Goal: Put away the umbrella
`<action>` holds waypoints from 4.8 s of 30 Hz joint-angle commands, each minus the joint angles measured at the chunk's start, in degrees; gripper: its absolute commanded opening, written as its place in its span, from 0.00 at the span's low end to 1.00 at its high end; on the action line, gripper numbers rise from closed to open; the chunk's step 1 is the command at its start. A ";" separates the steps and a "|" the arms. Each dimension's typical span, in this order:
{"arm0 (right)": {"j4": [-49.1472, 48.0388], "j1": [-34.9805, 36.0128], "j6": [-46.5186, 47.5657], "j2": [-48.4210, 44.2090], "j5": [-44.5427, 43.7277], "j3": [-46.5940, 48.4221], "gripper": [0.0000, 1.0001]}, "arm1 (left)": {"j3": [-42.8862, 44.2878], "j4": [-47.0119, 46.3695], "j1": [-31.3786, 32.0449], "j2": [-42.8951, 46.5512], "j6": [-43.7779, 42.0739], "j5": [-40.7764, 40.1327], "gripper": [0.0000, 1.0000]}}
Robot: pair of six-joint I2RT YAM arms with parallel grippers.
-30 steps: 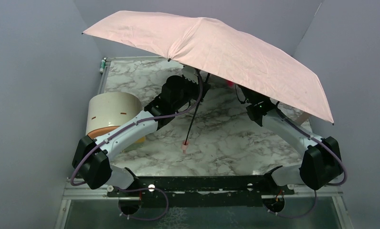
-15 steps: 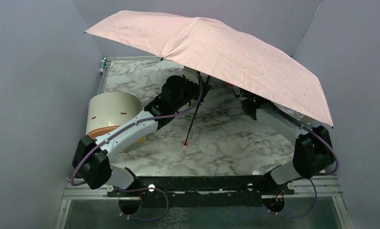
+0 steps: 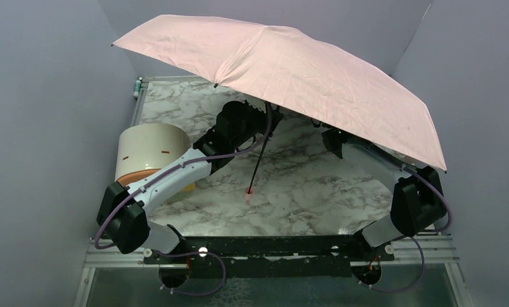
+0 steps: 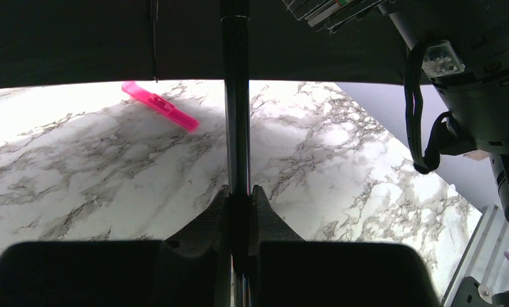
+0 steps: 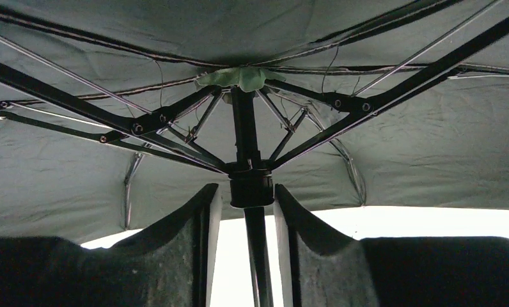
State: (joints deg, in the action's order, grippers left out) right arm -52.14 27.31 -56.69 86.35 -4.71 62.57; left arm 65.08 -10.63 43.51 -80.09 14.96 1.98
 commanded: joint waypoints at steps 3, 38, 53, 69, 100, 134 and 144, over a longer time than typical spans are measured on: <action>-1.27 -0.37 1.15 0.44 -2.41 1.78 0.29 | 0.31 -4.13 0.09 0.55 -1.42 1.87 0.00; 0.37 -0.06 4.64 -3.17 -0.89 -2.45 0.38 | -0.39 -4.86 0.10 0.56 -3.56 4.51 0.00; 1.25 -0.76 4.13 -1.49 -3.13 0.21 0.64 | -0.65 -5.32 0.11 0.24 -3.60 6.24 0.00; -1.00 -0.86 6.07 -0.77 -1.34 0.08 0.01 | -0.66 -5.41 0.10 0.07 -3.60 6.61 0.00; 15.82 10.99 0.90 -16.10 -10.90 -15.15 0.01 | -1.53 -5.65 0.10 0.90 -4.82 4.05 0.19; 26.58 0.10 3.34 -21.43 3.54 -9.47 0.01 | -0.57 -5.84 0.45 0.09 -4.79 12.77 0.00; 27.57 12.06 -0.73 -20.70 0.01 -21.67 0.01 | -1.62 -6.38 0.44 1.76 -5.92 10.20 0.00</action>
State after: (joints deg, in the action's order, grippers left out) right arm -28.58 35.46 -54.74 64.77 -12.64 43.68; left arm 61.69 -8.47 44.29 -80.75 10.07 15.14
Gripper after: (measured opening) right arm 0.272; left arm 0.082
